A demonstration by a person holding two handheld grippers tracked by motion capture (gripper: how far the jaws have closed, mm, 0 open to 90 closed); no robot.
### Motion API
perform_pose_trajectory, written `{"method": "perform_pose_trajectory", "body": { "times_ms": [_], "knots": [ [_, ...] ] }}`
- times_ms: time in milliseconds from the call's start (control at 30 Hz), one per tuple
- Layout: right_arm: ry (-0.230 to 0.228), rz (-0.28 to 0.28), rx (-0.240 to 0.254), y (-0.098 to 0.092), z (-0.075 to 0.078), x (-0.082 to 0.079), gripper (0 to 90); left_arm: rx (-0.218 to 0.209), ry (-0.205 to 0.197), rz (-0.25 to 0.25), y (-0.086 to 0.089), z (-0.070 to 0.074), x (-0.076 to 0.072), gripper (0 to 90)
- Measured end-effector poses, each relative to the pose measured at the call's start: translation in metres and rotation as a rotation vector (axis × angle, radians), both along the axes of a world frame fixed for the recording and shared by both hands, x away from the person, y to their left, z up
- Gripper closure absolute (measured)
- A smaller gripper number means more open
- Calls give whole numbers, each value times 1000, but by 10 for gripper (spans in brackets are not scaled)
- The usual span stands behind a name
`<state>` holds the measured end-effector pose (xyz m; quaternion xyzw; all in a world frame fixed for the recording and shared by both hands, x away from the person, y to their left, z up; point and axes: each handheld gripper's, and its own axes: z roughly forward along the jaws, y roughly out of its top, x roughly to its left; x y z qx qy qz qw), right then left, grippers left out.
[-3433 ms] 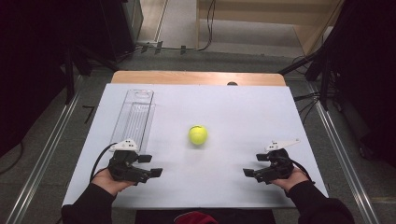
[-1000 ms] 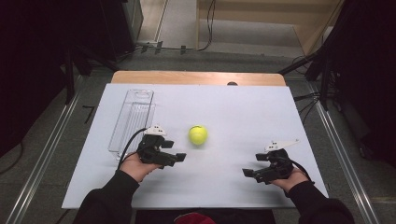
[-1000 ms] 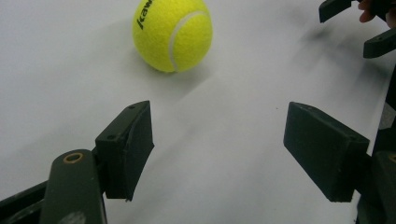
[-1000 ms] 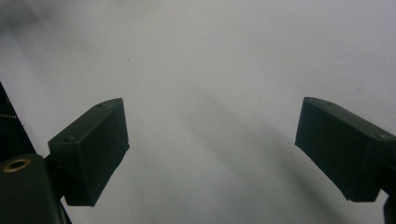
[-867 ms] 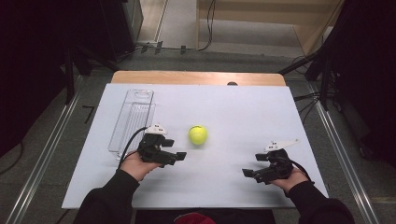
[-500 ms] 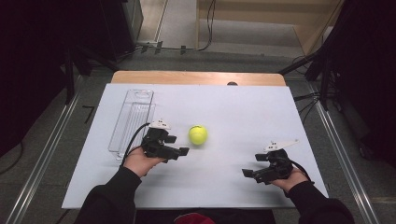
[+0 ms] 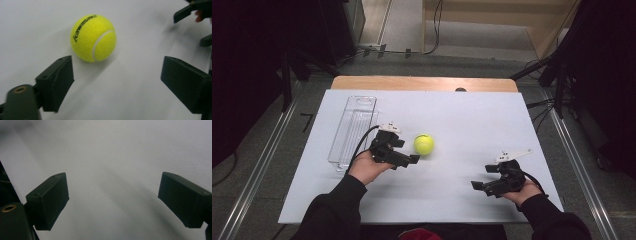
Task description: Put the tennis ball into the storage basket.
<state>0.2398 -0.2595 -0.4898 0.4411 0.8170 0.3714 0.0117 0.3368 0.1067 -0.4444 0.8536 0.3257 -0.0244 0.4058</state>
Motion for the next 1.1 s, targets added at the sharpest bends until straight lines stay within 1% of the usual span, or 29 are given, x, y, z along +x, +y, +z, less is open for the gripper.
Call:
{"method": "perform_pose_trajectory", "body": {
  "times_ms": [33,67,100,133,200,267,333,433,567,733,800,933,1033,1100],
  "knots": [
    [0,0,0,0,0,0,78,-22,-2,2,0,0,1,0],
    [0,1,-1,0,0,0,78,-36,-11,16,0,1,1,0],
    [0,0,-1,0,0,0,78,-30,-19,21,0,1,2,0],
    [0,1,-1,0,0,0,78,-17,-16,27,-1,2,3,0],
    [0,1,0,0,0,0,78,28,-26,21,-2,5,6,0],
    [-1,1,-1,0,0,0,78,46,-31,18,-4,7,8,0],
    [-1,2,-1,0,0,0,78,48,-24,19,-6,9,10,0],
    [0,2,-1,0,0,0,78,64,-24,8,-10,11,14,0],
    [-2,3,2,0,0,0,78,66,-17,-17,-13,14,17,0],
    [-5,12,2,1,0,0,78,65,-20,-7,-15,18,23,0],
    [-5,11,3,1,0,0,78,61,-28,-3,-17,21,26,0],
    [-5,8,6,1,0,0,78,70,-36,-10,-23,25,32,4],
    [-5,8,7,1,0,0,78,75,-33,-13,-27,25,35,4],
    [-6,8,8,1,0,0,78,87,-39,-13,-29,25,38,4]
  ]
}}
